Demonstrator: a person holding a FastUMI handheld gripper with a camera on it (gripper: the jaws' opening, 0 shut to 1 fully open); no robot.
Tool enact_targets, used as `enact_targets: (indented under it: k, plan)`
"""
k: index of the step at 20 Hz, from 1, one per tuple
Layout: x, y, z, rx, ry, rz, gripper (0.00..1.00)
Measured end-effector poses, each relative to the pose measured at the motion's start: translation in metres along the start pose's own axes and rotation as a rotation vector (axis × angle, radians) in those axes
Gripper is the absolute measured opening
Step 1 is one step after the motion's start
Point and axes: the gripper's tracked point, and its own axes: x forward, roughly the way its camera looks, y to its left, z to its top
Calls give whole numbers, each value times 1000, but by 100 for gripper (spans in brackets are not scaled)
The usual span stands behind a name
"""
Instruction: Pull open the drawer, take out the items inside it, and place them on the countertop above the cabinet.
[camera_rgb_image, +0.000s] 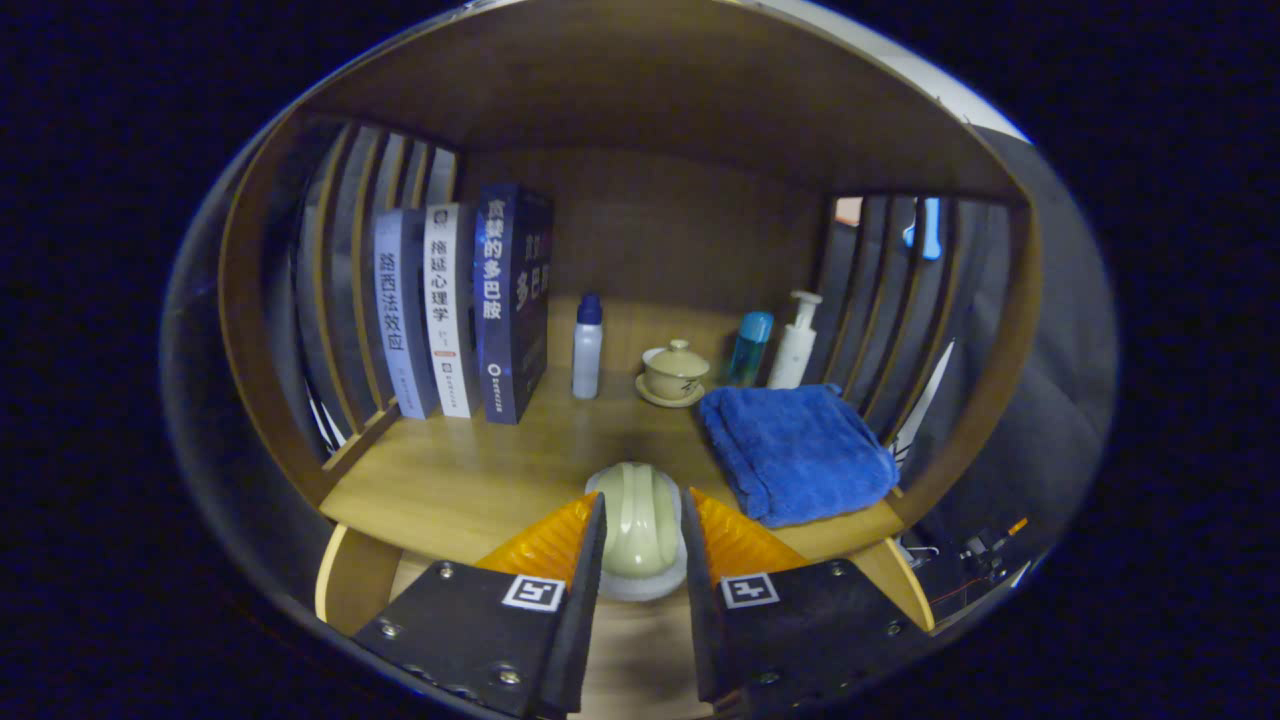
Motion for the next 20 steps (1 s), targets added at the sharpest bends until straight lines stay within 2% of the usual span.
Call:
enact_targets:
  k: [7, 9, 11, 15, 18, 20]
  plan:
    - [-105, -34, -11, 104, -230, -16, 42]
    - [-129, -40, -19, 135, -302, -2, 42]
    - [-152, -39, -34, 154, -349, 46, 42]
    - [-180, -48, -83, 123, -326, 80, 43]
    - [-192, -36, -112, 114, -305, 147, 43]
    - [-195, -44, -130, 130, -283, 143, 43]
